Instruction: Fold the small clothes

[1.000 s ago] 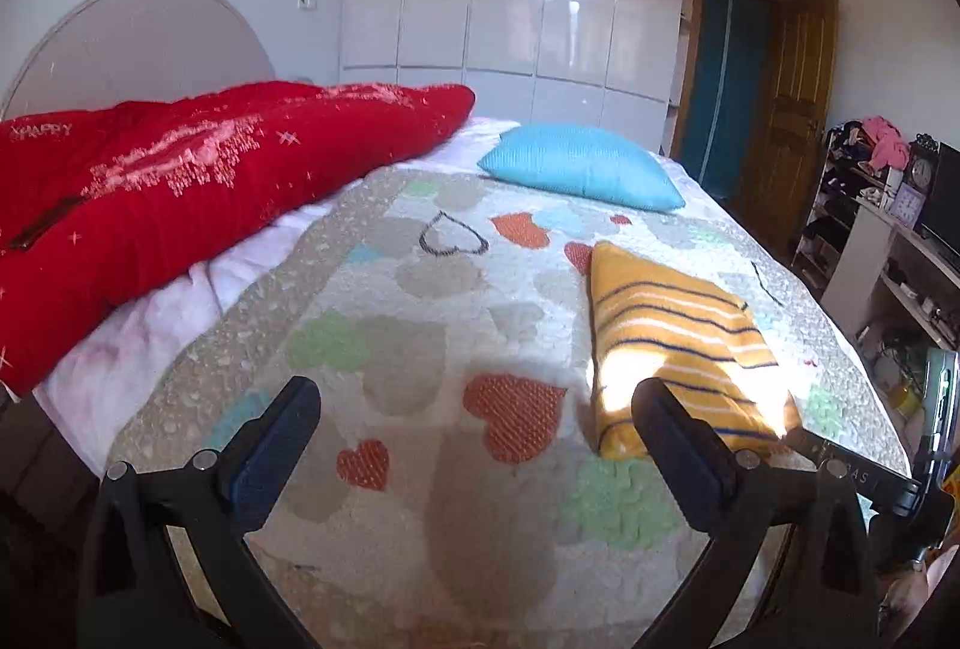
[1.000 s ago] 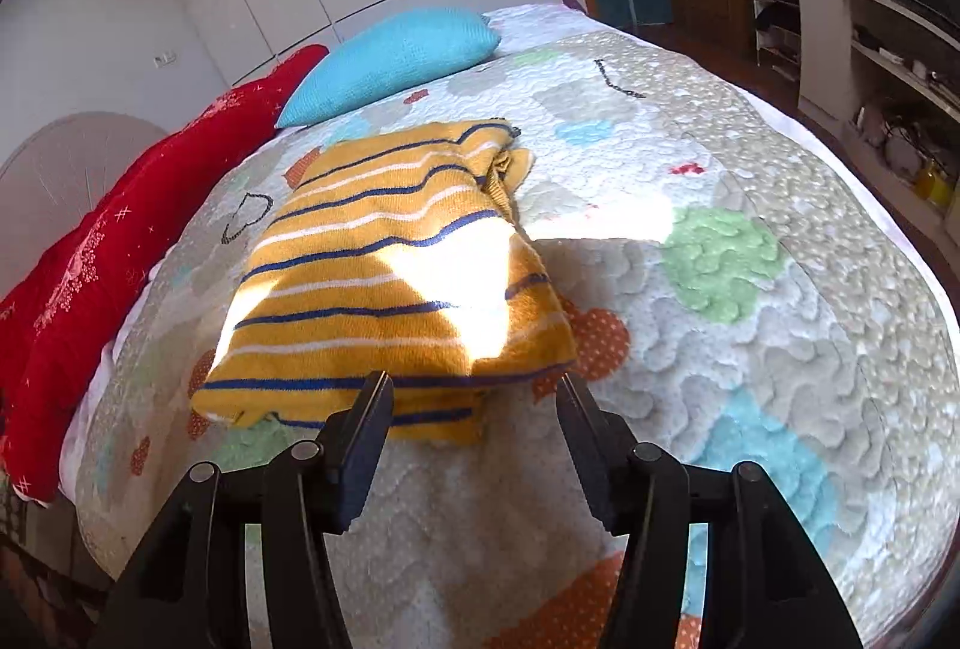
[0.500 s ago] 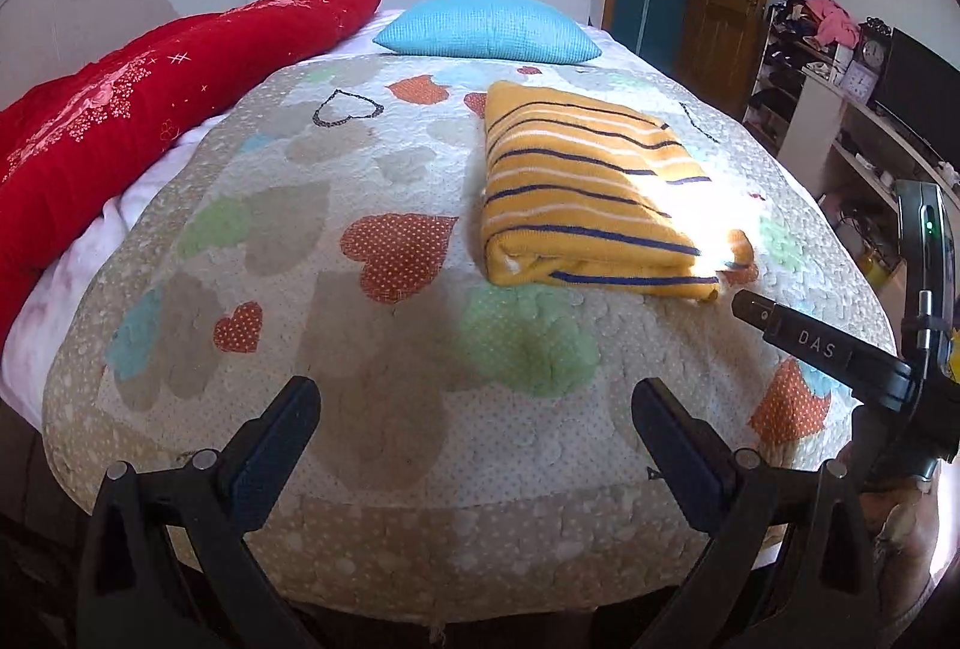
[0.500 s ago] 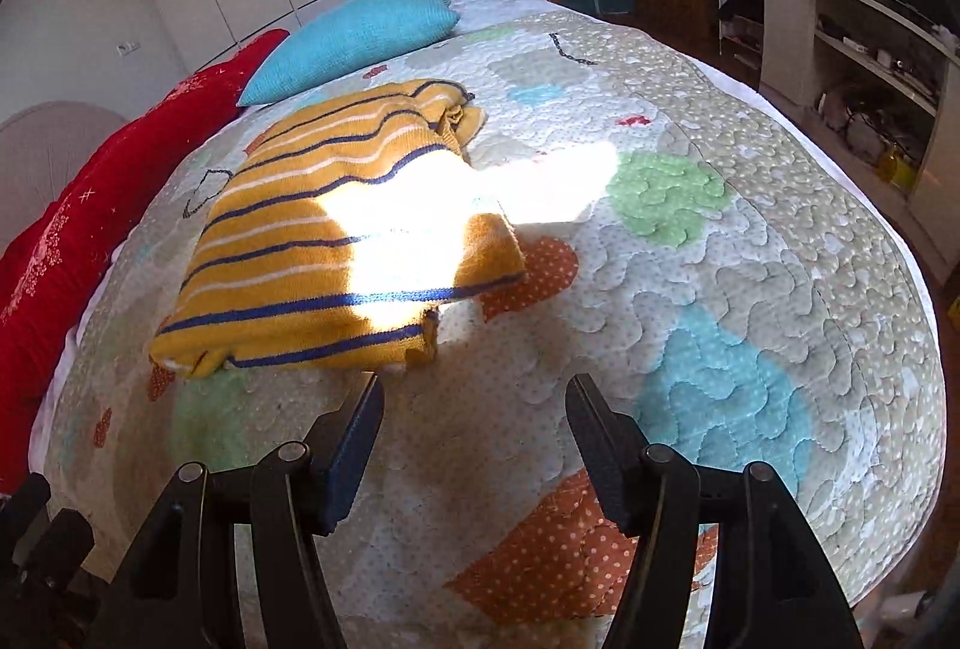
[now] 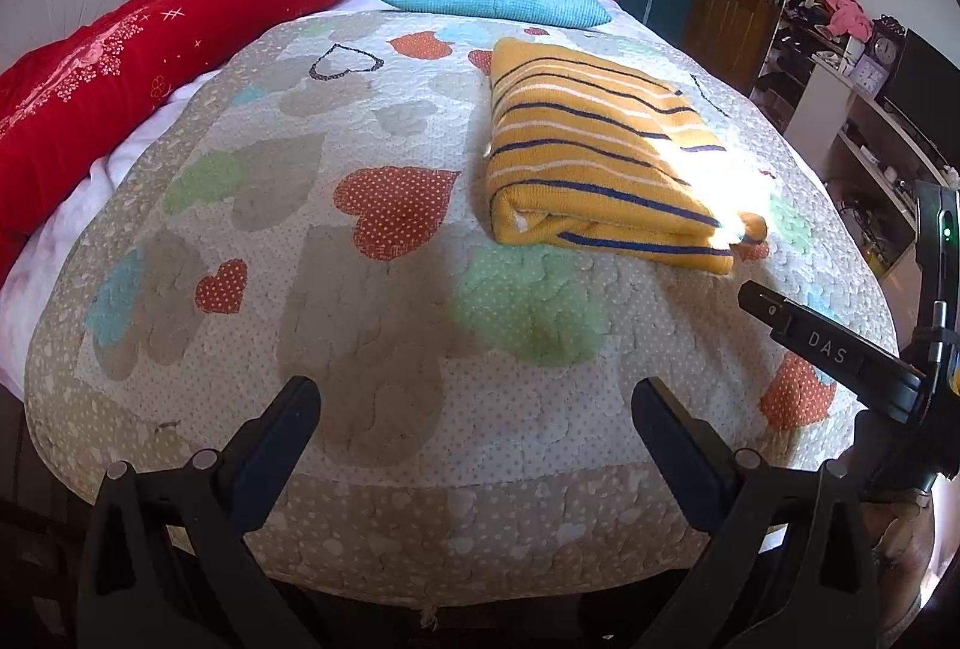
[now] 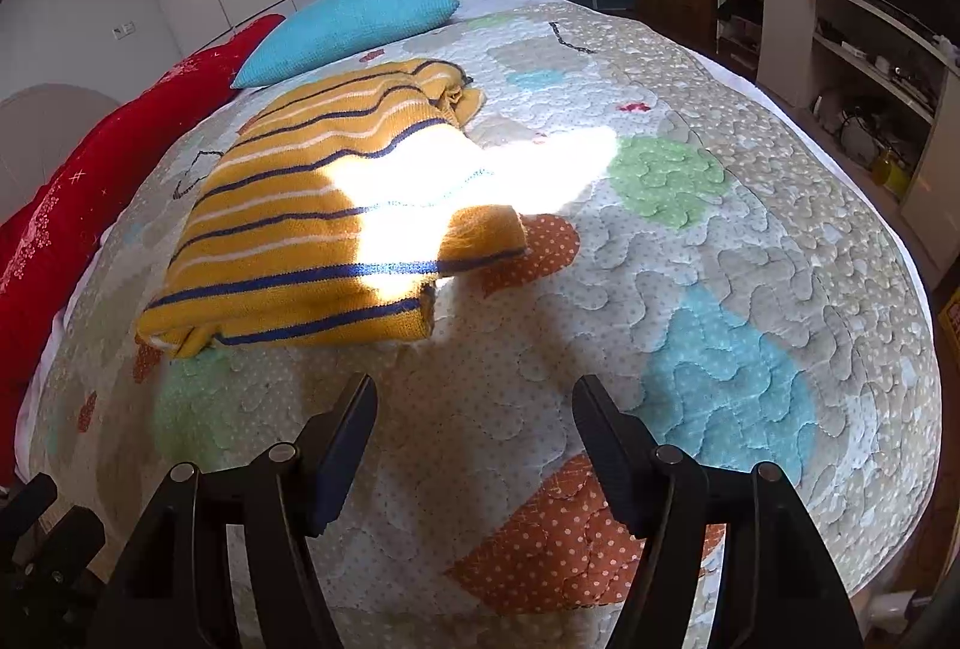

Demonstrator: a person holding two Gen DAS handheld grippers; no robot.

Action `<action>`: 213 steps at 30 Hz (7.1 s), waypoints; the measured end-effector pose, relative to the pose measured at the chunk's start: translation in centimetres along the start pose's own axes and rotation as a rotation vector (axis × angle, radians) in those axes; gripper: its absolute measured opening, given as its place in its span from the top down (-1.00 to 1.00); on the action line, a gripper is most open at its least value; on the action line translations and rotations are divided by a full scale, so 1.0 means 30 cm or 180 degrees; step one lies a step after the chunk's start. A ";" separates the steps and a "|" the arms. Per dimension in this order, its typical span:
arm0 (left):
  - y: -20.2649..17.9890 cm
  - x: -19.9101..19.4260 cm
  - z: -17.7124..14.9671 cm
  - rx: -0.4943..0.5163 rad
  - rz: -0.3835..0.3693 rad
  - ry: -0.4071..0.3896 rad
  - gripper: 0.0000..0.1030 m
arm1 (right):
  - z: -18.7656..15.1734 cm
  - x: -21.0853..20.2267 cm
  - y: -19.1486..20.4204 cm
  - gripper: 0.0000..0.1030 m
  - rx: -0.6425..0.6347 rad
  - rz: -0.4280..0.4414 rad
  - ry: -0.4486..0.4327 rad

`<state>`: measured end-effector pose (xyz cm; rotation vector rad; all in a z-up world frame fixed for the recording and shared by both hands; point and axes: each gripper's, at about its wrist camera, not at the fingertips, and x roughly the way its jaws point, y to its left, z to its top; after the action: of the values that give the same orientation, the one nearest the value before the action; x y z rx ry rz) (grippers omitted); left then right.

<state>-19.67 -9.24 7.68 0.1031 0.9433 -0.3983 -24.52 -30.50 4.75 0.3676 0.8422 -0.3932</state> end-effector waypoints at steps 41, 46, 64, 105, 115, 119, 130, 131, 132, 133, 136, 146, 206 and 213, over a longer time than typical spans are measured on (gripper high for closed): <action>0.028 0.070 -0.021 -0.0125 -0.0044 0.0291 -1.00 | -0.023 0.002 0.020 -0.48 -0.0014 -0.0052 -0.0008; 0.030 0.077 -0.024 -0.0142 -0.0045 0.0322 -1.00 | -0.023 0.002 0.020 -0.49 -0.0016 -0.0051 -0.0009; 0.042 0.102 -0.031 -0.0188 -0.0065 0.0424 -1.00 | -0.032 0.007 0.008 -0.52 -0.0023 -0.0070 -0.0007; 0.063 0.119 -0.033 -0.0300 -0.0070 0.0479 -1.00 | -0.048 0.037 0.016 -0.62 -0.0133 -0.0157 -0.0012; 0.065 0.118 -0.033 -0.0306 -0.0071 0.0477 -1.00 | -0.049 0.041 0.021 -0.68 -0.0185 -0.0180 -0.0011; 0.061 0.109 -0.031 -0.0283 -0.0028 0.0413 -1.00 | -0.050 0.046 0.029 -0.71 -0.0213 -0.0210 -0.0011; 0.049 0.060 -0.016 -0.0156 0.0104 0.0111 -1.00 | -0.050 0.052 0.031 -0.74 -0.0253 -0.0235 -0.0020; 0.049 0.060 -0.015 -0.0151 0.0099 0.0110 -1.00 | -0.050 0.051 0.033 -0.74 -0.0254 -0.0238 -0.0019; 0.049 0.059 -0.014 -0.0149 0.0094 0.0110 -1.00 | -0.049 0.052 0.032 -0.74 -0.0258 -0.0236 -0.0018; 0.049 0.059 -0.014 -0.0149 0.0089 0.0111 -1.00 | -0.048 0.053 0.031 -0.74 -0.0258 -0.0235 -0.0016; 0.049 0.059 -0.015 -0.0157 0.0078 0.0110 -1.00 | -0.046 0.051 0.029 -0.74 -0.0237 -0.0225 -0.0013; 0.052 0.049 -0.015 -0.0172 0.0067 0.0069 -1.00 | -0.037 0.023 0.001 -0.75 -0.0011 -0.0077 -0.0062; 0.025 0.222 -0.001 0.0047 0.0094 0.0299 -1.00 | 0.075 0.010 0.096 -0.75 -0.0458 -0.0269 -0.0496; 0.024 0.222 -0.002 0.0048 0.0082 0.0307 -1.00 | 0.066 0.023 0.100 -0.75 -0.0483 -0.0270 -0.0431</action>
<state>-15.98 -10.48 2.21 0.1491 1.0333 -0.3794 -21.42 -28.94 5.91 0.1630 0.7515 -0.4253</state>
